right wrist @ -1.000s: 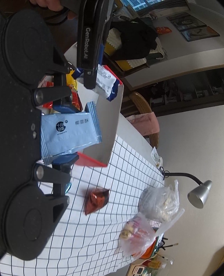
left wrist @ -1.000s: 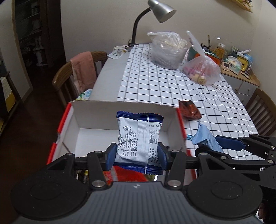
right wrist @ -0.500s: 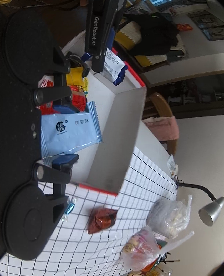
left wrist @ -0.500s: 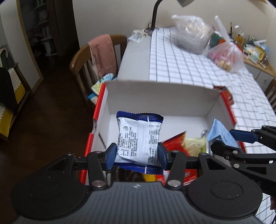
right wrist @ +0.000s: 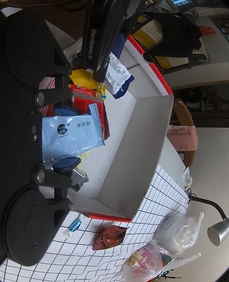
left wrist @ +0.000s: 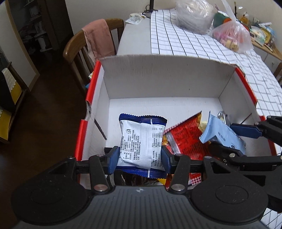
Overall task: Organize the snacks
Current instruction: 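Carry the white biscuit pack and light blue packet over the red box, then open both tools to drop the packs into the box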
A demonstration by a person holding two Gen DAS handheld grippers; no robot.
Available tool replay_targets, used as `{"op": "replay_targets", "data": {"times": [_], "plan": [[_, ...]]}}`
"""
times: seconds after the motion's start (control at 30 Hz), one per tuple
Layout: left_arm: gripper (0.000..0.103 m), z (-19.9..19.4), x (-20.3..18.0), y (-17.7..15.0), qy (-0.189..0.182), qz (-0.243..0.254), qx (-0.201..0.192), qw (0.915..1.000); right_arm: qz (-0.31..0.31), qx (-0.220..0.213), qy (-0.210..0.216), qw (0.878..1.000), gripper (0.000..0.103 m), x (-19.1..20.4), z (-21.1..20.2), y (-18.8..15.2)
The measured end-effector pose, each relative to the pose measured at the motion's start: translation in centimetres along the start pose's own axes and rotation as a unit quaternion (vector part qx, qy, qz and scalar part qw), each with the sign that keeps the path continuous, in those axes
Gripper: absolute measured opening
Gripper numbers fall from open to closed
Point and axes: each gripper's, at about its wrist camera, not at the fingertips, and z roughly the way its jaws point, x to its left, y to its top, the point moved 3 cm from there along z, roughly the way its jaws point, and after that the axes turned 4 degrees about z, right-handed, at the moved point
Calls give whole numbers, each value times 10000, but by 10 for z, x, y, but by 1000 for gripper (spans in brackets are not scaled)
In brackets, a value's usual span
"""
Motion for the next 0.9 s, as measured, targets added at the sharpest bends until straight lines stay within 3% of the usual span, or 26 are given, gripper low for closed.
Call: {"op": "replay_targets", "data": {"times": [0.27, 0.43, 0.67, 0.9], "plan": [[50, 5, -6, -4, -40, 143, 86, 9999, 34, -13, 20, 10000, 49, -2, -1, 0], [50, 1, -8, -6, -71, 163, 22, 9998, 145, -47, 154, 9998, 56, -5, -7, -1], [55, -17, -9, -7, -147, 171, -195, 9996, 293, -106, 300, 9991, 57, -7, -18, -3], [59, -37, -12, -6, -278, 188, -445, 9984, 457, -333, 418, 9975, 66, -12, -40, -1]]}}
